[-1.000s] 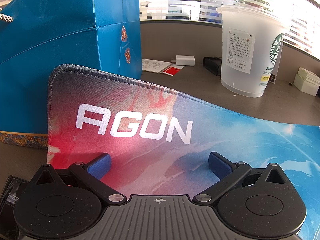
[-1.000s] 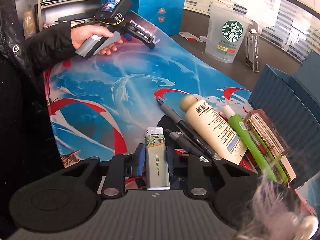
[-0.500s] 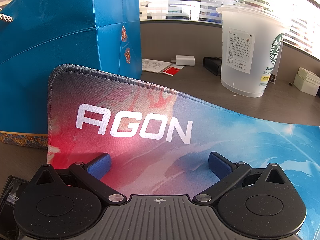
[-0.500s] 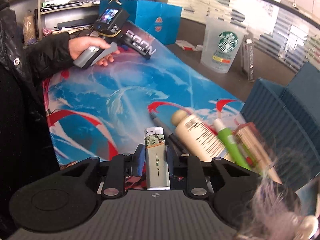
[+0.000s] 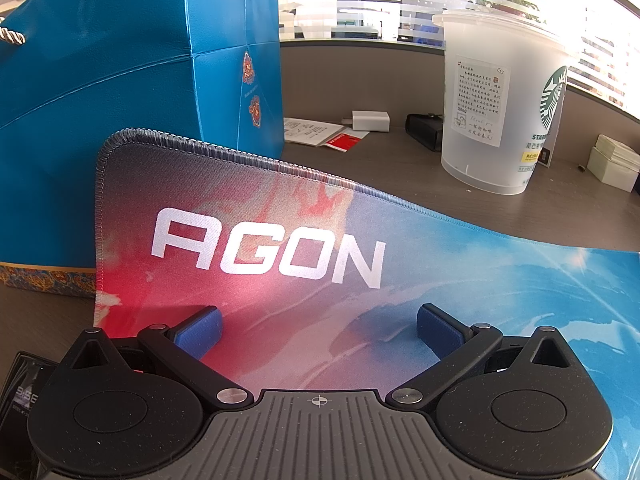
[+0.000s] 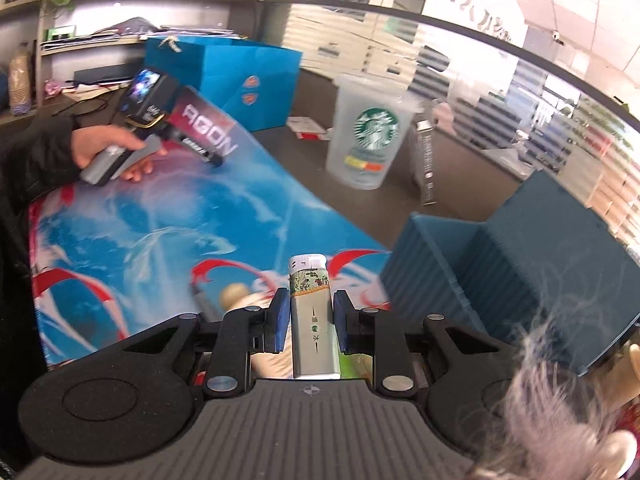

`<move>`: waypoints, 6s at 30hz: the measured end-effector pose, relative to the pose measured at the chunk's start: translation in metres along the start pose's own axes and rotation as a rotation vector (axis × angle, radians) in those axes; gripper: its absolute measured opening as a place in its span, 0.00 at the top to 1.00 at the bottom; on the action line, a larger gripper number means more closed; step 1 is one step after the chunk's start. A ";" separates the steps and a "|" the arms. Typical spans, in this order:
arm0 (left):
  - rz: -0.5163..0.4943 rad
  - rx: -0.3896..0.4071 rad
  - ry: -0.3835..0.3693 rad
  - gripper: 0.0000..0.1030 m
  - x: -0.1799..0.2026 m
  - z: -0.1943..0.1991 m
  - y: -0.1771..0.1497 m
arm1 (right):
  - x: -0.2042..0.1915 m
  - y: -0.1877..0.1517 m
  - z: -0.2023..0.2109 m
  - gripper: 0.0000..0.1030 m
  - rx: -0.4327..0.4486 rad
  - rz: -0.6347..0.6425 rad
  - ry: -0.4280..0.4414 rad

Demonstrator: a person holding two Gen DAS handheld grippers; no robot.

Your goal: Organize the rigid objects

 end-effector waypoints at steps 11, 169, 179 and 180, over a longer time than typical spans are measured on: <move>0.003 -0.001 0.003 0.00 0.000 0.000 0.000 | 0.062 0.028 -0.007 0.79 0.007 0.002 -0.060; 0.024 -0.005 0.032 0.00 -0.003 0.000 0.000 | -0.050 -0.014 0.002 0.91 0.012 -0.003 0.117; 0.024 -0.005 0.032 0.00 -0.003 0.000 0.000 | -0.010 0.023 0.020 0.95 0.110 0.003 0.037; 0.024 -0.005 0.032 0.00 -0.003 0.000 0.000 | -0.005 0.026 0.022 0.95 0.118 0.002 0.030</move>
Point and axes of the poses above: each gripper's, at about its wrist camera, not at the fingertips, and z roughly against the way its jaws point, x to its right, y to its top, the point moved 10 cm from there along -z, roughly the way its jaws point, and after that the axes turned 7 degrees about -z, right-handed, at the moved point
